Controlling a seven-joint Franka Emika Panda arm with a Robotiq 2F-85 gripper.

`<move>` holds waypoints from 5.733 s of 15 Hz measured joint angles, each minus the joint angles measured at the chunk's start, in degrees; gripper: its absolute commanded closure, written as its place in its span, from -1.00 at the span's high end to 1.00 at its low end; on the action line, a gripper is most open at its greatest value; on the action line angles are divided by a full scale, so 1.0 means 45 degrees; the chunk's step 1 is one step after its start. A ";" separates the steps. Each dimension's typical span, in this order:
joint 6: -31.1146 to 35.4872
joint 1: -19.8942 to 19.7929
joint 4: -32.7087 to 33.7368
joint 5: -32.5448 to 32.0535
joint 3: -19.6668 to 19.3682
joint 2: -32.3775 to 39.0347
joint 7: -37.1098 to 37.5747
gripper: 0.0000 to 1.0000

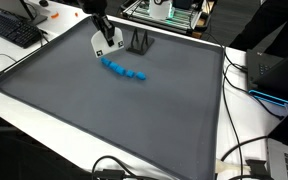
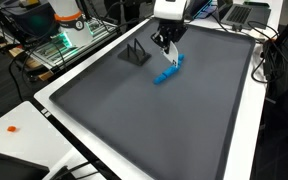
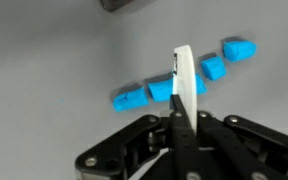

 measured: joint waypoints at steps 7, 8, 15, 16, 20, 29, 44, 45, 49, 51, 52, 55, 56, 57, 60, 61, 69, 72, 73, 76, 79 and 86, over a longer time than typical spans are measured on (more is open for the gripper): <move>0.0473 0.0268 -0.2027 0.1342 0.0114 -0.1581 0.2487 -0.98; 0.0611 0.0306 -0.2357 0.1469 0.0137 -0.1795 0.2771 -0.98; 0.1915 0.0387 -0.4335 0.2397 0.0262 -0.2590 0.4590 -0.98; 0.2184 0.0386 -0.4606 0.2742 0.0270 -0.2641 0.4711 -0.98; 0.3242 0.0380 -0.5567 0.4049 0.0275 -0.2787 0.4850 -0.98; 0.4915 0.0381 -0.7143 0.5045 0.0335 -0.3005 0.5569 -0.98; 0.6073 0.0434 -0.7829 0.5048 0.0591 -0.3198 0.7872 -0.98; 0.6128 0.0438 -0.7833 0.5048 0.0617 -0.3194 0.7970 -0.98; 0.6207 0.0446 -0.7839 0.5075 0.0683 -0.3102 0.8128 -0.98; 0.6261 0.0464 -0.7839 0.5083 0.0712 -0.3000 0.8197 -0.98; 0.6290 0.0472 -0.7839 0.5087 0.0732 -0.2951 0.8241 -0.98; 0.6443 0.0479 -0.7837 0.5126 0.0790 -0.2890 0.8313 -0.98; 0.6477 0.0480 -0.7838 0.5135 0.0801 -0.2883 0.8330 -0.98; 0.6499 0.0480 -0.7838 0.5143 0.0809 -0.2879 0.8355 -0.98; 0.6512 0.0479 -0.7841 0.5146 0.0816 -0.2875 0.8483 -0.98; 0.6512 0.0479 -0.7842 0.5146 0.0816 -0.2874 0.8538 -0.98; 0.6511 0.0480 -0.7879 0.5146 0.0828 -0.2791 0.8623 -0.04; 0.6512 0.0480 -0.7894 0.5145 0.0831 -0.2851 0.8621 0.40; 0.6514 0.0480 -0.7896 0.5120 0.0831 -0.2925 0.8621 0.54; 0.6513 0.0476 -0.7927 0.4747 0.0824 -0.3319 0.8645 0.98; 0.6393 0.0451 -0.8042 0.3329 0.0783 -0.3793 0.9078 1.00; 0.4407 0.0209 -0.7906 -0.0248 0.0790 -0.5204 0.9409 1.00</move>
